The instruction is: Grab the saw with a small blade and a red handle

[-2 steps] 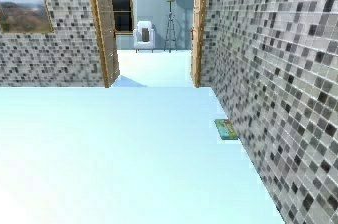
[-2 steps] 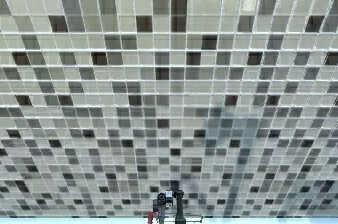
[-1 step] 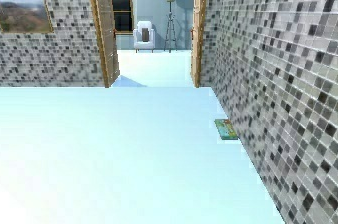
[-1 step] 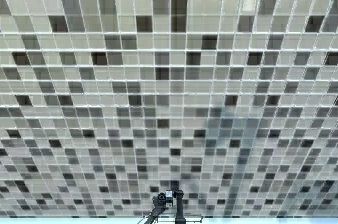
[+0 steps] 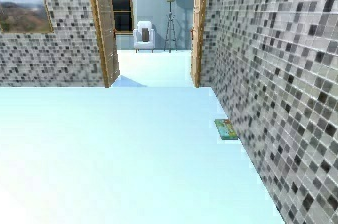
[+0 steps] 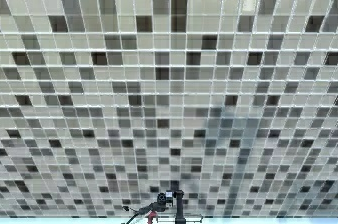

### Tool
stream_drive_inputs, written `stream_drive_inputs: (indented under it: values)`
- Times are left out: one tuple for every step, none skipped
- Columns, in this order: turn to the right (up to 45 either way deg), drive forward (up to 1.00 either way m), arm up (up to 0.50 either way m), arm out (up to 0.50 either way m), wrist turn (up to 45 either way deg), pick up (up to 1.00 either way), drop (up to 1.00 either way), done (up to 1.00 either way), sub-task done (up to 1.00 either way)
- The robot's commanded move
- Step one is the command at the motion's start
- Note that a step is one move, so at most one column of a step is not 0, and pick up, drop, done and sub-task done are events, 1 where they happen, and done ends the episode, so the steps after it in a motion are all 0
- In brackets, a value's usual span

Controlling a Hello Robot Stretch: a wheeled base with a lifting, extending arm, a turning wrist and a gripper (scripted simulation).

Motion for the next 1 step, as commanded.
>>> stream_drive_inputs:
  values:
    - [0.0,0.00,0.00,0.00,45.0,0.00,0.00,0.00,0.00]
